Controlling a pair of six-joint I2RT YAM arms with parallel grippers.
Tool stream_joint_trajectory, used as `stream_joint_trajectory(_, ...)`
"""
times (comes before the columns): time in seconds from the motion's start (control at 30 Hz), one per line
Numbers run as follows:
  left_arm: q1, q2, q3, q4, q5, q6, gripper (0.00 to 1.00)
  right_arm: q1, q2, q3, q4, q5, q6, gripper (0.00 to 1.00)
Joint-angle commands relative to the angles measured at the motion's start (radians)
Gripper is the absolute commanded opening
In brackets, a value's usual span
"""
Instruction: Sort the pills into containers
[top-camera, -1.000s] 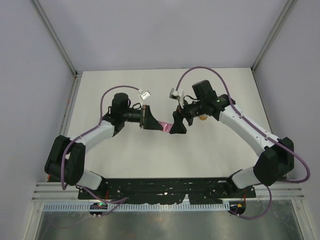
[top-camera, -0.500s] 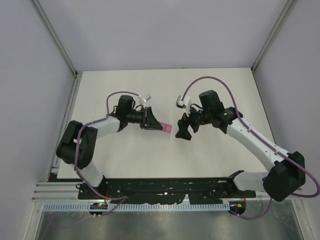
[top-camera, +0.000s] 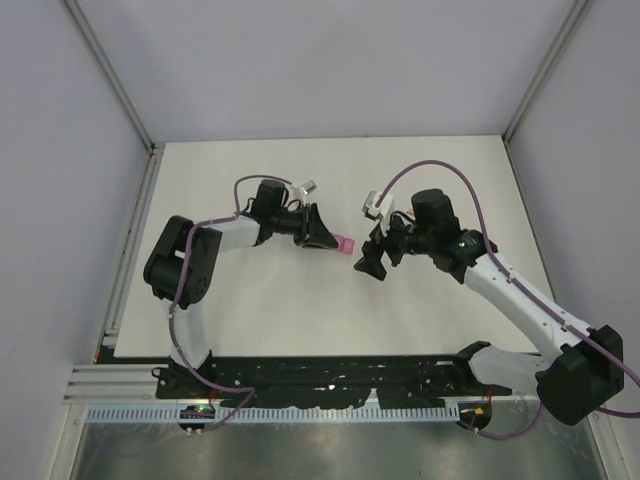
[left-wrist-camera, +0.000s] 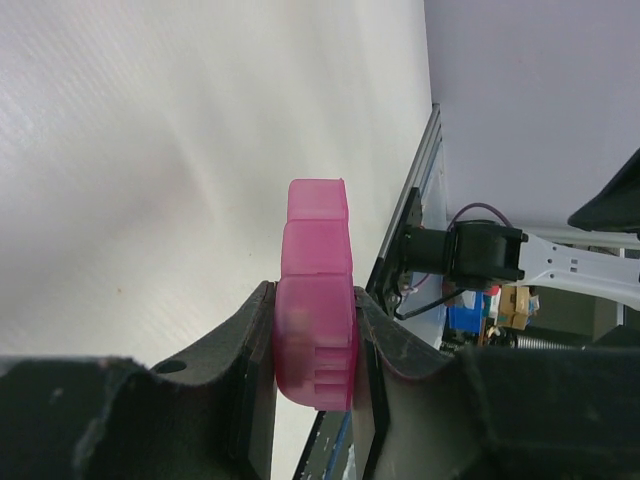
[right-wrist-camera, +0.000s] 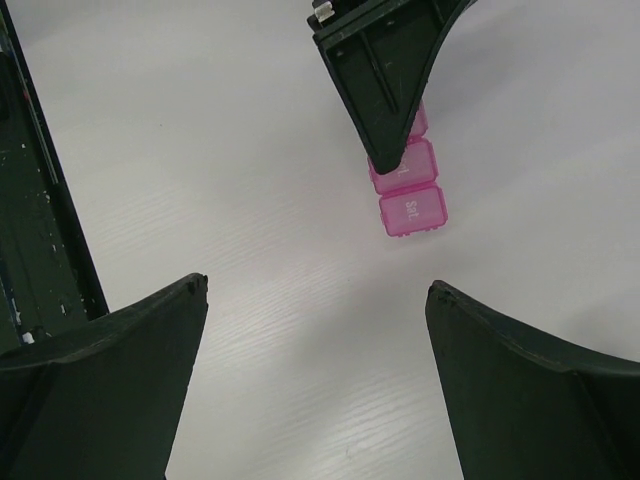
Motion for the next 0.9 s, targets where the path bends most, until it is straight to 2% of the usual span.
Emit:
stream_joint_trajectory(0.0, -0.041, 0.043, 0.065, -0.054, 0.000, 0.012, 0.00, -0.011, -0.024, -0.010, 0.065, 0.013, -0.008, 0.94)
stream_joint_trajectory(0.53, -0.141, 0.110, 0.024, -0.037, -0.051, -0.004, 0.00, -0.040, -0.068, -0.038, 0.091, 0.090, -0.025, 0.94)
stream_joint_trajectory(0.87, -0.170, 0.124, 0.008, -0.054, -0.086, 0.003, 0.19, -0.043, -0.065, -0.042, 0.093, 0.096, -0.034, 0.94)
